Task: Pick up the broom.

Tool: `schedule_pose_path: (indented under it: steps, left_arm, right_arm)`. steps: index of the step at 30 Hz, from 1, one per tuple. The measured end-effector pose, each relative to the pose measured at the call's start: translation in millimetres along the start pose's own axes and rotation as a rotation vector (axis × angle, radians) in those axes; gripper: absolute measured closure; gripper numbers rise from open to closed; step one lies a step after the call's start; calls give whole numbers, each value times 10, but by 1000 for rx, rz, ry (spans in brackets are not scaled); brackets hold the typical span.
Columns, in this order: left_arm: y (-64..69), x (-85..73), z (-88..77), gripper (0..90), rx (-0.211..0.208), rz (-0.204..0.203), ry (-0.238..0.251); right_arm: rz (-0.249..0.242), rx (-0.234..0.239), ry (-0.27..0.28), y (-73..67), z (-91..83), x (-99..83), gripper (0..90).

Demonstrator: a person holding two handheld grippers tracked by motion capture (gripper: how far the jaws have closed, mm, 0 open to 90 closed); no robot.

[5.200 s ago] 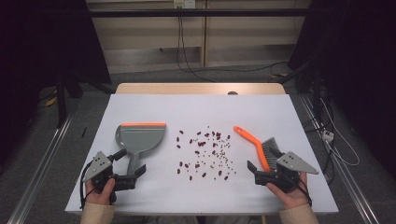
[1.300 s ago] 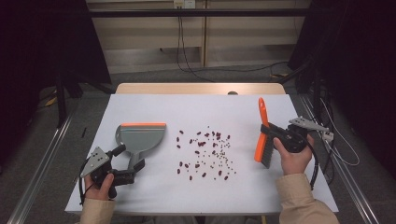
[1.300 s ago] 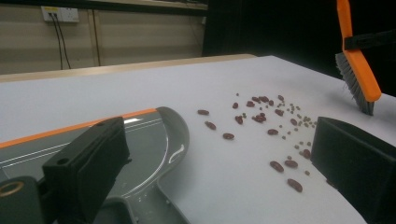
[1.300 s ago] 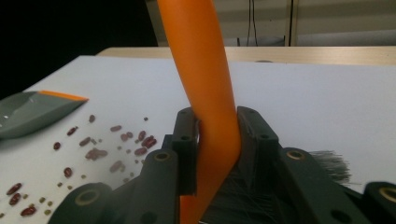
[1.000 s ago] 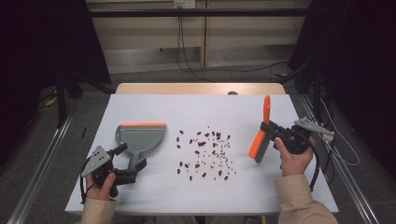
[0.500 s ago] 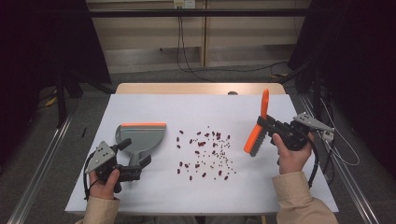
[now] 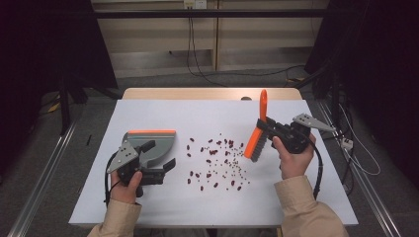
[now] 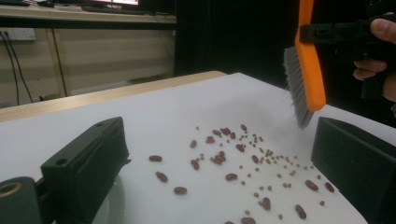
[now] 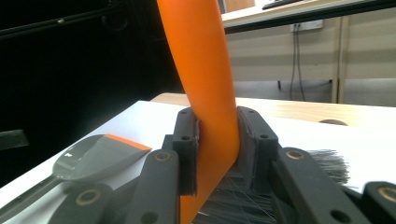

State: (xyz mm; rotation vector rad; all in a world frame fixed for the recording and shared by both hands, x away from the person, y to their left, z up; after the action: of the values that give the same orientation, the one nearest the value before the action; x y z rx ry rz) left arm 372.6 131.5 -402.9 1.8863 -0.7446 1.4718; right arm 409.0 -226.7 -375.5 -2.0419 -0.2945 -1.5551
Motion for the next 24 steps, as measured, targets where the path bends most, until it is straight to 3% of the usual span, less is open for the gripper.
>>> schedule_pose_path:
  steps: [17,24]
  left_arm:
    - [259,67,451,33,-69,-28,-25]
    - [346,96,600,41,-84,-21,-35]
  right_arm:
    - [-5,82,6,-354,287,9,706]
    - [-19,106,5,-501,396,8,706]
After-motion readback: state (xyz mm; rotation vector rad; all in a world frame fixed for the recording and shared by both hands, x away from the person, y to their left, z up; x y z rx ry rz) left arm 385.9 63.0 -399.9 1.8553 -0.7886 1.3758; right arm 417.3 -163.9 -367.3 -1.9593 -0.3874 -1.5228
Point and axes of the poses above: each handheld gripper's, and its own axes: z roughly forward along the jaws, x roughly out of its top, y roughly to its right, the point moved 6 cm from there along z, roughly forward along the jaws, and after that the axes turned 1 degree about y, right-handed, at the moved point
